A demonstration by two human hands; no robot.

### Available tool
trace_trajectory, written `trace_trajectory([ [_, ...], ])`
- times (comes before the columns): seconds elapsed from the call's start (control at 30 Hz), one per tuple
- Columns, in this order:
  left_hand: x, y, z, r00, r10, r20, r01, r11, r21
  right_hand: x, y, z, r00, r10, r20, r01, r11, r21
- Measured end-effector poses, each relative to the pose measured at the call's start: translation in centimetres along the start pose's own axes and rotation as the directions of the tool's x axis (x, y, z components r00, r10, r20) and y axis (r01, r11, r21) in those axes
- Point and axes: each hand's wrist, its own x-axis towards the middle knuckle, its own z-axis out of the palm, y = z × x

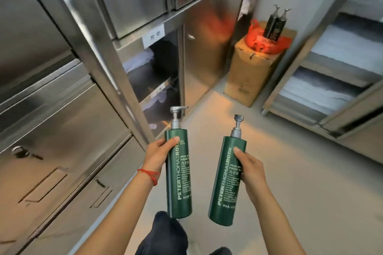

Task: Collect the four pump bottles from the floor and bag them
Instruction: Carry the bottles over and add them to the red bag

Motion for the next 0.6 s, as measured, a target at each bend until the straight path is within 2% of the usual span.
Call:
trace_trajectory([
  [0.23,9.7,4.6,6.3,0.97,0.002,0.244,-0.023,0.996,0.082,5.8,-4.1,-1.0,0.98,-0.04,-0.196,0.056,0.995,0.078],
  [0.6,21.9,10.2,14.9,0.922,-0.033,0.387,-0.044,0.981,0.187,15.8,-9.6,-1.2,0.937,-0.032,-0.348,0.077,0.99,0.115],
])
